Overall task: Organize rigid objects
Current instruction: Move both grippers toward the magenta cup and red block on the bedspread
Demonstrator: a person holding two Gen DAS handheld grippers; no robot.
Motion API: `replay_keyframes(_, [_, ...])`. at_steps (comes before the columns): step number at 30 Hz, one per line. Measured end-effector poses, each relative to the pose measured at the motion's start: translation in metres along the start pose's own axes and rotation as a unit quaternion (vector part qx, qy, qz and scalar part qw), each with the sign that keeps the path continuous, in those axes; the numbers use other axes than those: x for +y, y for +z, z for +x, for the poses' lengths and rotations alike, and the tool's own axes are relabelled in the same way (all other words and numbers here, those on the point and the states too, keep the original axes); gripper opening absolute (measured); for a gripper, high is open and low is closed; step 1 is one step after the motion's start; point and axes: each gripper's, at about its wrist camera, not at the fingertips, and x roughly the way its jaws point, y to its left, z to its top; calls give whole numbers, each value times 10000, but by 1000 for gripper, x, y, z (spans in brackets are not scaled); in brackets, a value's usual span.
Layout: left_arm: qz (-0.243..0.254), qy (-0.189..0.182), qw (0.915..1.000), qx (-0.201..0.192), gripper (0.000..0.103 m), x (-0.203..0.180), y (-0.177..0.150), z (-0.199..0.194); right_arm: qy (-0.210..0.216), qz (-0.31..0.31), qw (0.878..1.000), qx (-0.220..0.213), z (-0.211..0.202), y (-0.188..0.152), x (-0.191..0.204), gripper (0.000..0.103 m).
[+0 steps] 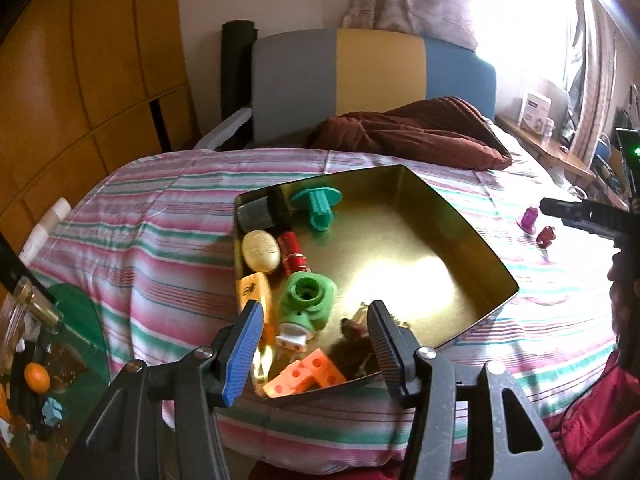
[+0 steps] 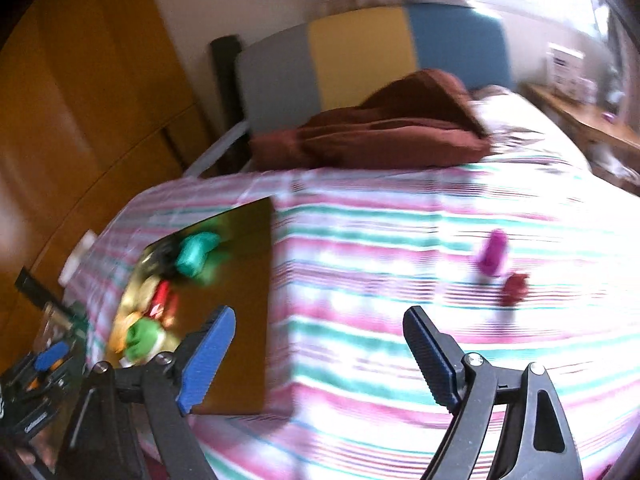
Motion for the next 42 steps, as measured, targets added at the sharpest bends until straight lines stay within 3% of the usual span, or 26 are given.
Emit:
replay_keyframes(10, [279,-112,9995,133,55,-30,6,11,-964,859,9912,-294,-21,6,-102,88])
replay_keyframes(16, [386,-181,9989,187,55,-44,11,15,-1517,1392,9779,-357,-24,-7,-161,88])
replay_keyframes(20, [545,-265,9980,203,55,-56,14,16,-1660,2017,9650,-246,-23,-15,-189,88])
replay_keyframes(38, [1295,-572,9899,72,55,-137,39,33,-1598,2542,9534,-293,-32,-20,-205,90])
replay_keyframes(42, [1442,-795,9862,178,55,-160,48,44,-1687,2724,9468,-300,-35,-23,-211,90])
